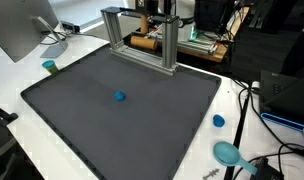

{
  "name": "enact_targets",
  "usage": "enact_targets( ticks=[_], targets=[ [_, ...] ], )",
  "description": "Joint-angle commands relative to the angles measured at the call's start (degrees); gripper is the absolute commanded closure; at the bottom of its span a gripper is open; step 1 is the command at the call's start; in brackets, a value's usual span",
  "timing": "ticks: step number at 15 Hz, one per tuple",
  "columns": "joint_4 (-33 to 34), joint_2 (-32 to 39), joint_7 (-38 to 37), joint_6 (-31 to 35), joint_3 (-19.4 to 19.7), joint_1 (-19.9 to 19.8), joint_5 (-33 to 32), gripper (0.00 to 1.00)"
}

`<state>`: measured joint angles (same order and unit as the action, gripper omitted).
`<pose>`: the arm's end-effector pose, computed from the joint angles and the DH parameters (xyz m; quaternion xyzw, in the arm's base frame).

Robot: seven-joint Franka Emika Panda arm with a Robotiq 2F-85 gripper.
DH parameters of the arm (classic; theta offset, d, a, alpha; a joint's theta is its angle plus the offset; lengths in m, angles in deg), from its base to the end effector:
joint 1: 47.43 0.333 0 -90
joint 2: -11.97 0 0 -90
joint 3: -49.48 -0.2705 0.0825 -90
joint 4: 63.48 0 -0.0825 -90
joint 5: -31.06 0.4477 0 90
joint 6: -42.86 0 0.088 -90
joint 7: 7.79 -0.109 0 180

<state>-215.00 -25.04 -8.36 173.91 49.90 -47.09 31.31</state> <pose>0.4600 -0.0002 0.4086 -0.9896 0.0064 -0.1438 0.0047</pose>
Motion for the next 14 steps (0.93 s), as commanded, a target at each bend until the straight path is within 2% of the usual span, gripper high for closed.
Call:
enact_targets(
  ticks=[1, 6, 10, 12, 13, 14],
  targets=[
    [7.56, 10.04, 0.07, 5.22, -1.11, -1.37, -2.95, 0.79],
    [21.93, 26.87, -2.84, 4.55, -2.25, -0.82, -2.86, 0.79],
    [31.37, 39.27, -13.47, 5.76, -4.13, -0.80, -10.10, 0.79],
    [36.62, 44.18, -16.08, 1.80, -3.04, 0.05, -9.85, 0.79],
    [30.02, 39.44, -13.07, 5.44, -2.84, 0.43, -8.44, 0.54],
    [32.16, 41.94, -13.87, 4.72, -2.61, 0.61, -8.40, 0.54]
  ],
)
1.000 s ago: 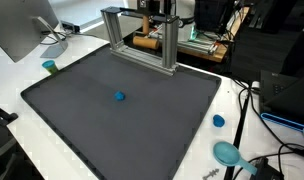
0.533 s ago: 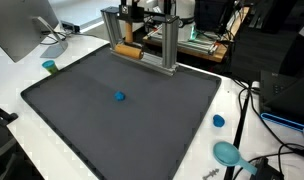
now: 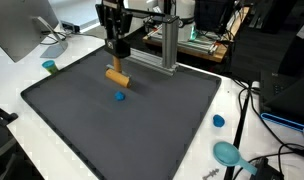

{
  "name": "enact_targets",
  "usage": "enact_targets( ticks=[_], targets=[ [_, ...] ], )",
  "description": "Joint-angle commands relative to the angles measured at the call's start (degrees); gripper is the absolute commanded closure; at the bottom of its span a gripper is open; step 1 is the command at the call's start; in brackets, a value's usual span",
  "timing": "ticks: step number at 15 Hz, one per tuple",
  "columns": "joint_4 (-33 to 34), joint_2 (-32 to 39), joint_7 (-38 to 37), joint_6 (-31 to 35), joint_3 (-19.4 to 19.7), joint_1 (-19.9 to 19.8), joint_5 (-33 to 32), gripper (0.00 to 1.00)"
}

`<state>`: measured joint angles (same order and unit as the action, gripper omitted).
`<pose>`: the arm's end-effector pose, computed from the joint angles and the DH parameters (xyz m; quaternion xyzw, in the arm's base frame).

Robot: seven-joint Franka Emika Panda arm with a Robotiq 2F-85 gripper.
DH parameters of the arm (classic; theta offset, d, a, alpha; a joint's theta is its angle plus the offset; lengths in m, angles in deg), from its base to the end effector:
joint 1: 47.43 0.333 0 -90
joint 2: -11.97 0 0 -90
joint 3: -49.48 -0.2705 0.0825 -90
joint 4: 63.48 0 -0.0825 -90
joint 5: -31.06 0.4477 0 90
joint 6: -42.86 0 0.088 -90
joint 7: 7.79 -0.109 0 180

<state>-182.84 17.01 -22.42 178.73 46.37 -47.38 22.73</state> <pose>0.6291 0.0328 0.3212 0.9922 -0.0529 0.1069 0.0371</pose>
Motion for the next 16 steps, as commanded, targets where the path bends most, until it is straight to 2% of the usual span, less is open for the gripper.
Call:
enact_targets(
  ticks=[1, 2, 3, 7, 11, 16],
  targets=[
    [1.61, 1.66, -0.10, -0.46, 1.15, 0.98, 0.23, 0.54],
    [2.63, 2.61, -0.23, -0.78, 1.30, 1.02, 0.26, 0.54],
    [3.16, 2.94, -0.31, -1.08, 1.35, 1.03, 0.27, 0.79],
    [1.72, 3.17, -1.90, 1.24, 2.80, 0.57, 0.07, 0.79],
    [0.09, 2.71, -1.06, 4.17, 3.31, 0.44, 2.71, 0.79],
    [-2.54, 2.60, -2.16, 5.98, 3.51, 1.01, 1.71, 0.79]
  ],
)
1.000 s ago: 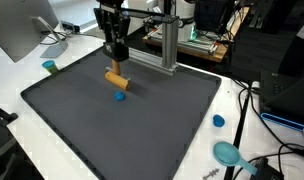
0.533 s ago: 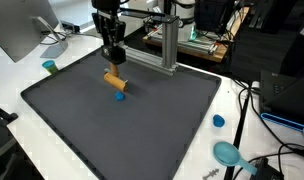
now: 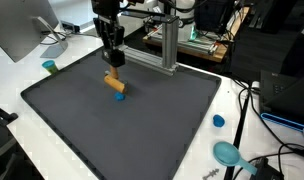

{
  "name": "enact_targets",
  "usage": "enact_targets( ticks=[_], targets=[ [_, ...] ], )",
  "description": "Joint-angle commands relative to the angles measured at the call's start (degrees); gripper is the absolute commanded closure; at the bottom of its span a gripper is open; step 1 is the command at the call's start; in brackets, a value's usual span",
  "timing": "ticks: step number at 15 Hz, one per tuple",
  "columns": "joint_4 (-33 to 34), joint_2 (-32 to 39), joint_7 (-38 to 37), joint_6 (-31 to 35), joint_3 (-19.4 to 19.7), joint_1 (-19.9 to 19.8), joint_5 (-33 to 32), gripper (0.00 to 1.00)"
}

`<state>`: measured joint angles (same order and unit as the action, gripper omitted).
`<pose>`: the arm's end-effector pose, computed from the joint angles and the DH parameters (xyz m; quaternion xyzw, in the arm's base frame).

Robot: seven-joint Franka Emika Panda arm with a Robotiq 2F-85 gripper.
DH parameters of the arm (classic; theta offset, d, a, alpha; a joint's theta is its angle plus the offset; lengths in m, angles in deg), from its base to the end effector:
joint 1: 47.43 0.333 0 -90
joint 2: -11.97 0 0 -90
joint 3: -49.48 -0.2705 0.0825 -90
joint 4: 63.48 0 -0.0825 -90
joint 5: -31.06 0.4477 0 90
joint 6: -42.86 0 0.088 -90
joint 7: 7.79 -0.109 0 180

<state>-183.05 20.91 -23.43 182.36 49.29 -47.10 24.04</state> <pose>0.6324 0.0053 0.2830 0.9905 -0.0886 0.1008 0.0299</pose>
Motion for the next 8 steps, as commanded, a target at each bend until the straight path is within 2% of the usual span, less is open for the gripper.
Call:
enact_targets(
  ticks=[1, 8],
  targets=[
    [-2.73, -1.26, -1.15, 2.89, 0.52, 0.74, 0.73, 0.79],
    [-2.65, -0.40, -1.77, 5.09, 0.50, 1.60, -0.35, 0.79]
  ],
)
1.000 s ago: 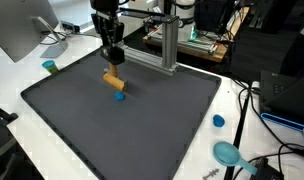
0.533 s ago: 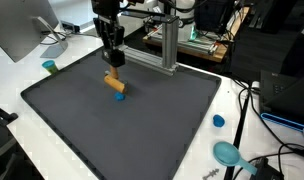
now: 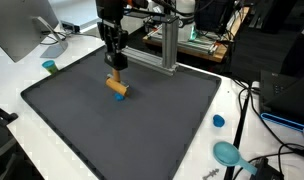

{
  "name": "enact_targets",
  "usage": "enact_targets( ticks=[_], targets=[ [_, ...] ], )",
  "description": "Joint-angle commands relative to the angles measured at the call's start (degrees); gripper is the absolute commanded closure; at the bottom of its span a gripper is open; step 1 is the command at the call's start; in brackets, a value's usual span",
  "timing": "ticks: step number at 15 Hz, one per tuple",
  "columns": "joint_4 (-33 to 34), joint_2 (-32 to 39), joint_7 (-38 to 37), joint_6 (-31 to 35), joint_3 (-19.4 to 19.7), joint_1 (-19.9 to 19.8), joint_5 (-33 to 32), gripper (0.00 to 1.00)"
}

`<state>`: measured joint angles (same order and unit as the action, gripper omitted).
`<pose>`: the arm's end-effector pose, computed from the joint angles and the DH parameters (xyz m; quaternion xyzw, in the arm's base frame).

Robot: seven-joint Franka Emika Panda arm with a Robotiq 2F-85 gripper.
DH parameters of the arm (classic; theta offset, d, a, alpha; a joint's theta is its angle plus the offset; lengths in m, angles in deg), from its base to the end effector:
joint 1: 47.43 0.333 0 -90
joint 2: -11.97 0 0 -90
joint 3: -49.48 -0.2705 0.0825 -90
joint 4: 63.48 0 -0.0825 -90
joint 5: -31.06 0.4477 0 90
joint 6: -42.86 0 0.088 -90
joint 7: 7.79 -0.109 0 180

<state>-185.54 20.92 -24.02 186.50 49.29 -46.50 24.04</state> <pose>0.6251 0.0130 0.2687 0.9894 -0.0859 0.1148 0.0242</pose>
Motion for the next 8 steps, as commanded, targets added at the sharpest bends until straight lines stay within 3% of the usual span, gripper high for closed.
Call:
enact_targets(
  ticks=[1, 8],
  targets=[
    [-0.07, -0.24, -1.32, 0.72, 0.51, 1.15, -0.49, 0.79],
    [1.09, 1.85, -3.57, 2.46, 1.32, 1.86, -2.06, 0.79]
  ],
)
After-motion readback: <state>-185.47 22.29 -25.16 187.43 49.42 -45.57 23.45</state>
